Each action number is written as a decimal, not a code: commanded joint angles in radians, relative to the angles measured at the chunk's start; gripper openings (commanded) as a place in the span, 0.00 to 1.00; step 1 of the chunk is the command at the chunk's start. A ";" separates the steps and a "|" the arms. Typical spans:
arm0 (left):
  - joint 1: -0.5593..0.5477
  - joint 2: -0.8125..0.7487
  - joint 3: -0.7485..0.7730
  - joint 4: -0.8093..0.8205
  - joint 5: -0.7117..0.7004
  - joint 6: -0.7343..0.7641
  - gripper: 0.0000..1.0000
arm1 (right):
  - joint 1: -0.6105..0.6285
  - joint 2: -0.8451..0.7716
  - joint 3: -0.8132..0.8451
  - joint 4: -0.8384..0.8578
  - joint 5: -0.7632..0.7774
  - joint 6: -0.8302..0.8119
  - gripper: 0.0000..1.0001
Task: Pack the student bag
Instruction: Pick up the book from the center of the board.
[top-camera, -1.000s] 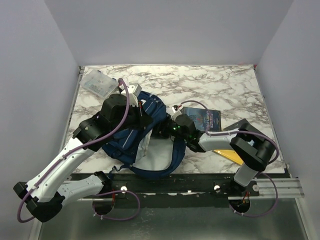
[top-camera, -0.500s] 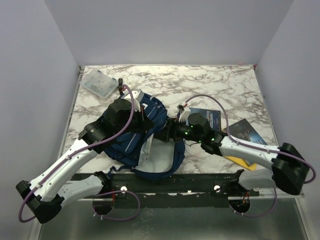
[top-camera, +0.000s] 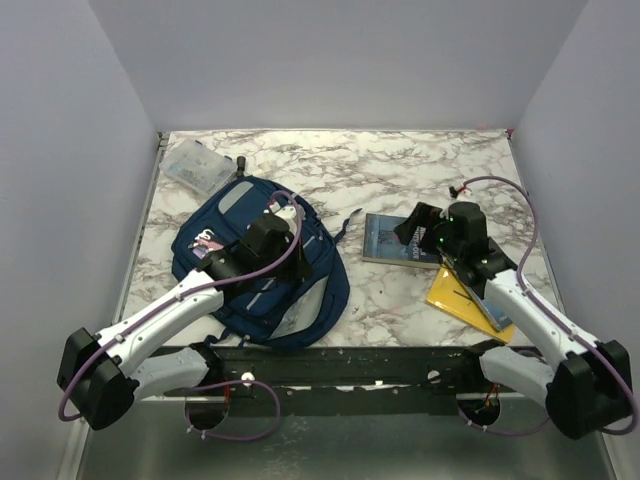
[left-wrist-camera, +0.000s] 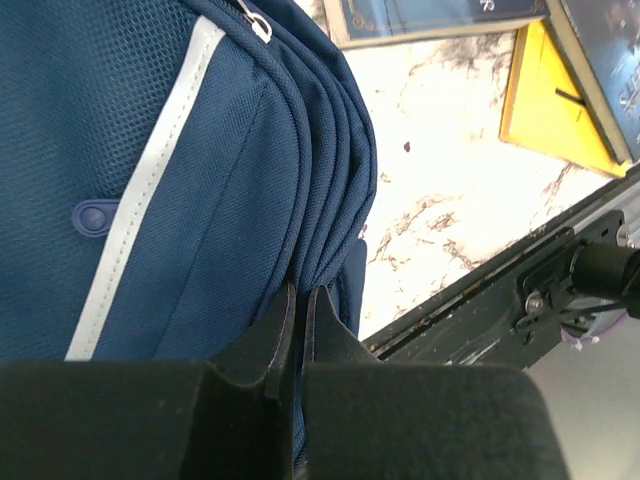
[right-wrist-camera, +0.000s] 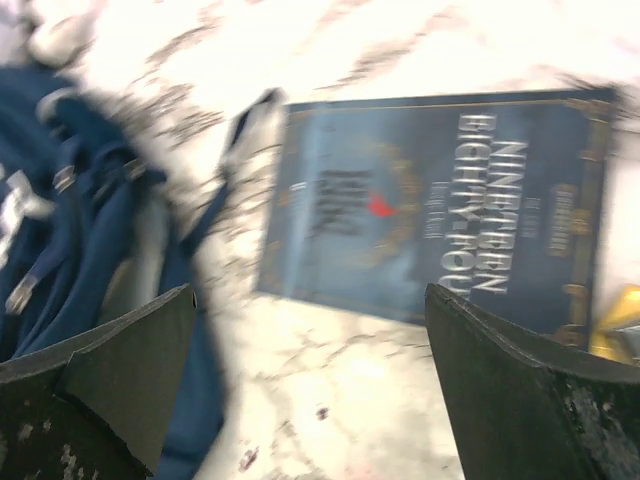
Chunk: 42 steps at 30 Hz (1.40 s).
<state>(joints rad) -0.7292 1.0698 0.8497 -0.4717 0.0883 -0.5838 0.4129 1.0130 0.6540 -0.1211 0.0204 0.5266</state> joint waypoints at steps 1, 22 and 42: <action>0.011 0.024 -0.054 0.090 0.093 -0.042 0.00 | -0.229 0.142 0.010 -0.032 -0.177 0.074 1.00; -0.028 -0.008 0.012 0.201 0.327 0.005 0.81 | -0.573 0.107 0.036 -0.253 0.208 0.219 1.00; 0.000 0.036 0.317 -0.046 0.458 0.245 0.98 | -1.329 -0.260 -0.301 -0.178 0.104 0.362 1.00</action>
<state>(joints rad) -0.7456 1.1385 1.2869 -0.4980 0.5560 -0.3931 -0.8551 0.8360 0.4198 -0.3256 0.1993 0.8795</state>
